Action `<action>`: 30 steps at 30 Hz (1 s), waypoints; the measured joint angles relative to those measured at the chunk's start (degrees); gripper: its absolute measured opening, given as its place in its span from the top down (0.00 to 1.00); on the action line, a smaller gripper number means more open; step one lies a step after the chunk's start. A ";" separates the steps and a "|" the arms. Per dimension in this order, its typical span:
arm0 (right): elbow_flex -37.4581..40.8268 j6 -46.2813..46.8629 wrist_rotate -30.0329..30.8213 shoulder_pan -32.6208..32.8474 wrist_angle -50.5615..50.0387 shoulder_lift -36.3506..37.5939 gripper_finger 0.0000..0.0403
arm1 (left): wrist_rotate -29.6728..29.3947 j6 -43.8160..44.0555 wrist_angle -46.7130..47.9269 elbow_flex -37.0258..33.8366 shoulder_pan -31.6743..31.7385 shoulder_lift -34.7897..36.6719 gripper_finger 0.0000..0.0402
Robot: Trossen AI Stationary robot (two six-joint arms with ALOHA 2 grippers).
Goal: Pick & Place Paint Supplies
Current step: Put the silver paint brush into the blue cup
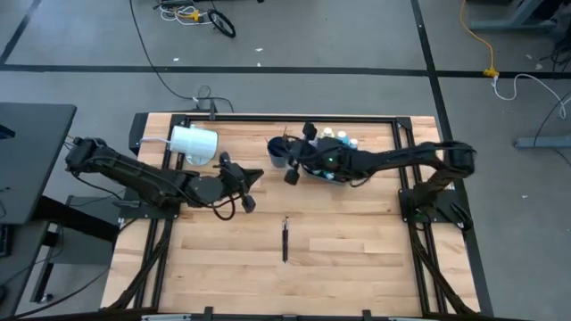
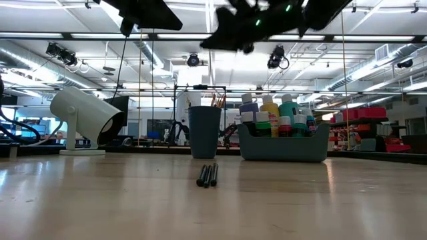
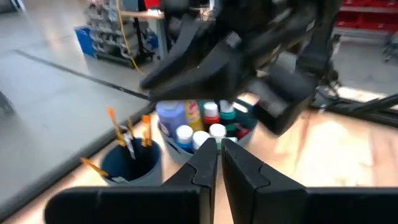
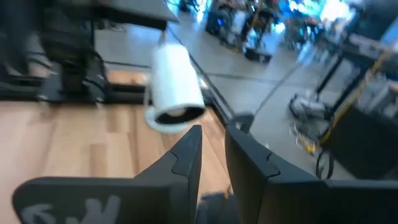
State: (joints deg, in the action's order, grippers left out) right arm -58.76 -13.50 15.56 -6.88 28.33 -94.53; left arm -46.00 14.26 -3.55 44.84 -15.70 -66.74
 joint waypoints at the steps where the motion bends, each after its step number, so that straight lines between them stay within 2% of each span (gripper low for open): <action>1: -0.01 -0.88 0.05 0.99 -1.38 1.65 0.82 | 0.57 1.46 0.06 0.00 0.00 0.00 0.93; 3: -0.02 -3.11 0.01 3.07 -6.87 5.45 0.82 | 2.34 3.92 0.13 0.00 0.00 -0.02 0.93; 8: -0.07 -5.95 0.24 9.11 -23.30 13.66 0.83 | 11.41 6.84 -0.81 0.09 0.04 -1.72 0.93; 12: 2.93 -3.60 2.94 13.11 -28.94 19.14 0.82 | 11.67 7.10 -4.04 0.04 0.16 -6.40 0.91; 16: 12.88 -2.23 3.33 16.34 -23.38 24.77 0.82 | 15.74 9.89 -8.07 0.02 1.41 -12.21 0.86; 22: 27.46 -2.12 3.07 17.86 -7.21 31.80 0.82 | 23.99 15.33 -9.30 1.08 3.40 -17.17 0.76; 25: 31.24 -4.35 3.15 17.78 -1.38 33.39 0.82 | 26.94 14.67 -9.56 2.68 3.85 -19.78 0.72; 30: 32.65 -6.50 3.44 17.38 -0.31 33.95 0.82 | 35.10 14.23 -8.56 9.27 3.78 -28.63 0.68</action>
State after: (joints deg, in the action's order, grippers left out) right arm -26.11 -19.99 19.00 10.50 28.02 -60.58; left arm -10.90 28.49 -12.11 54.11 -11.92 -95.37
